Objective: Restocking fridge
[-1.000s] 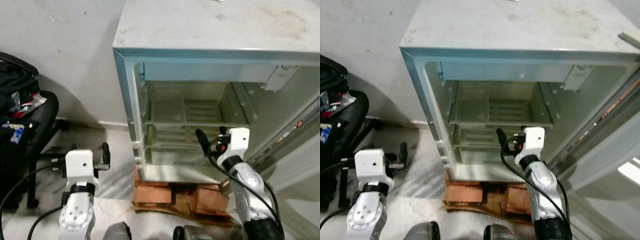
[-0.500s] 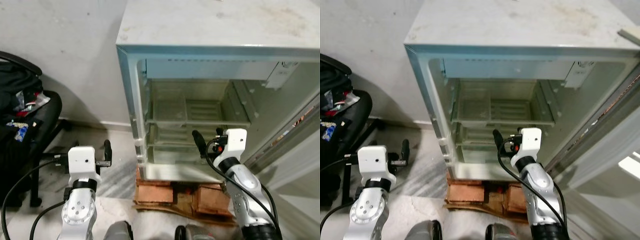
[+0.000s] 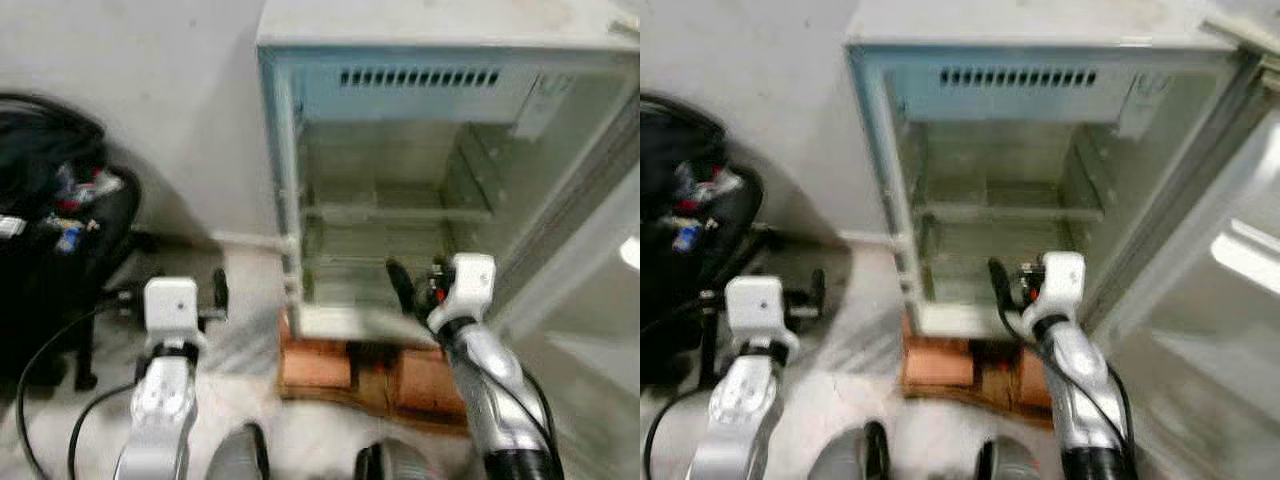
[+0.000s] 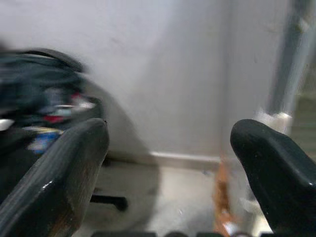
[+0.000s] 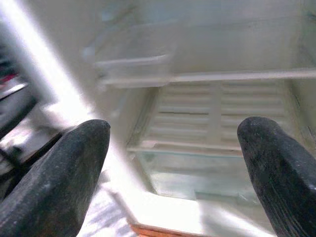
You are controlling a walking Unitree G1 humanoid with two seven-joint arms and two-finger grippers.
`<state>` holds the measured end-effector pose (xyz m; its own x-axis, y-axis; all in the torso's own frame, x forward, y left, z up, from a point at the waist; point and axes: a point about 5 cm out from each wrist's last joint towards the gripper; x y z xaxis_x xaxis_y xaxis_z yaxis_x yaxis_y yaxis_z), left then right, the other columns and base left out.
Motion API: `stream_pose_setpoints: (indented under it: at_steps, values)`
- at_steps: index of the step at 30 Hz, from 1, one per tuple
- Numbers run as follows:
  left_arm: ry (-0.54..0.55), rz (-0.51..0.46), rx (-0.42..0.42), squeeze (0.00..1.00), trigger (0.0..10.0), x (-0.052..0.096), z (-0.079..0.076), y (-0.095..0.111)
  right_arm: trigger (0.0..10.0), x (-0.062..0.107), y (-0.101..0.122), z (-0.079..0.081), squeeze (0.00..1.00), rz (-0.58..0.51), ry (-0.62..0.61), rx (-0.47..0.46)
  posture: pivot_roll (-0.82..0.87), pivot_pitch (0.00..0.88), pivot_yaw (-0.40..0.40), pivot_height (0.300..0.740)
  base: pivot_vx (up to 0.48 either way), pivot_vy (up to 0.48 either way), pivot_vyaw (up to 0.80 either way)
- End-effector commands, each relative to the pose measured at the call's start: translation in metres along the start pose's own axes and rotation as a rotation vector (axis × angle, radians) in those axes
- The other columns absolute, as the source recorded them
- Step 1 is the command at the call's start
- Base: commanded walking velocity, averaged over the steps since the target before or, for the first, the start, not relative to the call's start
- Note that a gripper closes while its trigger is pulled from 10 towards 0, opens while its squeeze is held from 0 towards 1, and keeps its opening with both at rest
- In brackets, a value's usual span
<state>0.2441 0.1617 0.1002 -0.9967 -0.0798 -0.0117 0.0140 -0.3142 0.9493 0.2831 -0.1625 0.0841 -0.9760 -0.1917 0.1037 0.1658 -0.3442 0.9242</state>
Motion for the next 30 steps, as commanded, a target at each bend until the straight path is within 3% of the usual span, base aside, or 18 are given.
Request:
stream_pose_setpoints:
  at_steps: [1, 8, 9, 12, 18, 23, 25, 26, 30]
  values:
    - [-0.008, 0.036, -0.019, 0.00, 10.0, 0.004, 0.000, -0.008, 10.0, -0.002, 0.010, 0.006, 0.00, -0.029, 0.003, -0.009, 0.02, 0.088, 0.026, 0.740, -0.379, 0.000, 0.00]
    - [-0.035, 0.037, -0.026, 0.00, 10.0, 0.001, -0.002, -0.014, 10.0, 0.002, 0.014, 0.007, 0.00, -0.026, -0.009, 0.022, -0.02, 0.050, 0.055, 0.740, -0.354, 0.000, 0.00]
    - [-0.047, 0.042, -0.030, 0.00, 10.0, -0.002, -0.003, -0.016, 10.0, 0.005, 0.015, 0.011, 0.00, -0.003, 0.035, 0.088, -0.04, 0.036, 0.077, 0.740, -0.307, 0.000, 0.00]
    - [-0.062, 0.052, -0.035, 0.00, 10.0, -0.004, -0.003, -0.020, 10.0, 0.010, 0.017, 0.016, 0.00, 0.014, 0.083, 0.157, -0.06, 0.026, 0.092, 0.740, -0.290, 0.000, 0.00]
    - [-0.069, 0.084, -0.037, 0.00, 10.0, -0.001, 0.000, -0.031, 10.0, 0.018, 0.014, 0.017, 0.00, 0.021, 0.089, 0.154, -0.07, 0.000, 0.085, 0.740, -0.274, 0.000, 0.00]
    - [-0.049, 0.062, -0.030, 0.00, 10.0, 0.004, 0.001, -0.032, 10.0, 0.022, 0.001, 0.010, 0.00, -0.033, 0.020, 0.195, -0.04, 0.000, 0.060, 0.740, 0.000, 0.000, 0.00]
    - [-0.036, 0.038, -0.021, 0.00, 10.0, 0.003, 0.002, -0.028, 10.0, 0.026, -0.013, -0.007, 0.00, -0.018, -0.114, 0.175, -0.04, 0.000, 0.059, 0.740, 0.000, 0.000, 0.00]
    - [-0.037, 0.035, -0.013, 0.00, 10.0, 0.000, 0.000, -0.026, 10.0, 0.027, -0.017, -0.018, 0.00, -0.010, -0.191, 0.113, -0.05, 0.000, 0.067, 0.740, 0.000, 0.000, 0.00]
    - [-0.100, -0.016, -0.044, 0.00, 10.0, -0.005, -0.011, -0.019, 10.0, 0.026, -0.018, -0.029, 0.00, -0.004, -0.227, 0.110, -0.07, 0.000, 0.071, 0.740, 0.000, 0.000, 0.00]
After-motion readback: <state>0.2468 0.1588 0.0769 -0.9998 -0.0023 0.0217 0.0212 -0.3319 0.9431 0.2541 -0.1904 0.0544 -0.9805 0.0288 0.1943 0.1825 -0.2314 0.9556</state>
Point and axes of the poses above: a point about 5 cm out from each wrist's last joint towards the gripper, its own x axis pointing back from the gripper into the wrist, its own y axis along the axis of the wrist's last joint, z = x × y, and after that the axes turned 11 degrees about -x, right-handed
